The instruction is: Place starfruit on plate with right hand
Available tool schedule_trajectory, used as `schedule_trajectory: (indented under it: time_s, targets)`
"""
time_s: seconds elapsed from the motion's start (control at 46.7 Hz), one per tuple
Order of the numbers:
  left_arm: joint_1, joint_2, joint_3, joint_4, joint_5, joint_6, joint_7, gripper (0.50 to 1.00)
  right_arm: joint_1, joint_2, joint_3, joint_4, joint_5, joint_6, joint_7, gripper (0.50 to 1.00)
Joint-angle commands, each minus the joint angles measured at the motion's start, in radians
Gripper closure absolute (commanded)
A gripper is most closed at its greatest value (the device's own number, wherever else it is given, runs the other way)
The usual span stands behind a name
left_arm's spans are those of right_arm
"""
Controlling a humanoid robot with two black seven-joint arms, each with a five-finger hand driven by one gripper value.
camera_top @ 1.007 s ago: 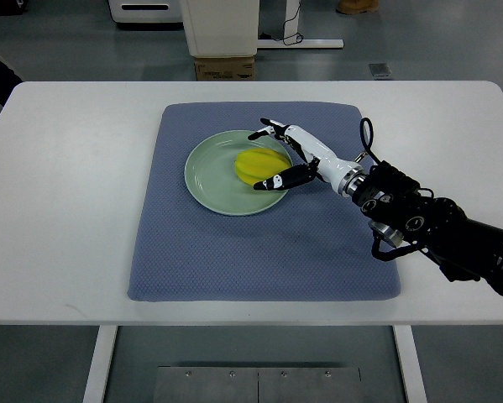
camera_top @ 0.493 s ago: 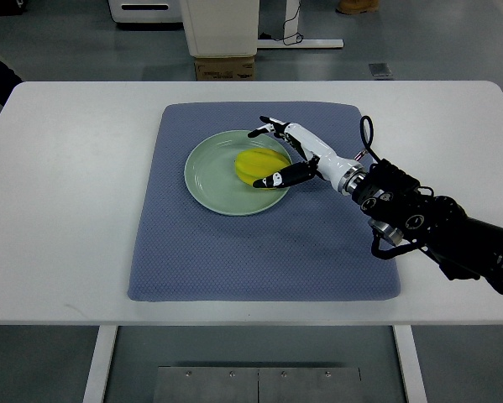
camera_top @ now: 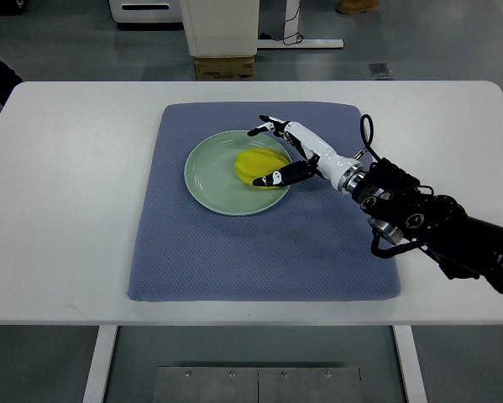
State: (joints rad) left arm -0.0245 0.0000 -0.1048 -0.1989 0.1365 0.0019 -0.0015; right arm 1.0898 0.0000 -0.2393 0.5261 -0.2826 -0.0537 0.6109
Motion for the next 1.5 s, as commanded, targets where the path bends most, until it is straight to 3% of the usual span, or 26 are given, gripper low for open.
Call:
schedule_trajectory:
  time_s: [0.0,0.579,0.686,0.836,0.986,1.479]
  targets:
    - [0.000,0.000,0.000,0.001,0.000,0.000,0.000,0.500,0.001,0.000,0.000,0.000,0.000,0.000,0.000,0.500]
    - [0.000,0.000,-0.001,0.001,0.000,0.000,0.000,0.500,0.021,0.000,0.147,0.000,0.008,0.002,-0.017,0.500]
    - [0.000,0.000,0.000,0.000,0.000,0.000,0.000,0.500,0.016,-0.054,0.248,0.002,0.010,0.003,-0.034,0.500]
    - [0.000,0.000,0.000,0.001,0.000,0.000,0.000,0.500,0.007,-0.153,0.386,0.023,0.011,0.032,-0.106,0.500]
    - [0.000,0.000,-0.001,0.000,0.000,0.000,0.000,0.500,-0.016,-0.235,0.492,0.023,0.062,0.072,-0.117,0.500]
    - [0.000,0.000,0.000,0.001,0.000,0.000,0.000,0.500,-0.129,-0.454,0.589,0.022,0.398,0.173,-0.197,0.500]
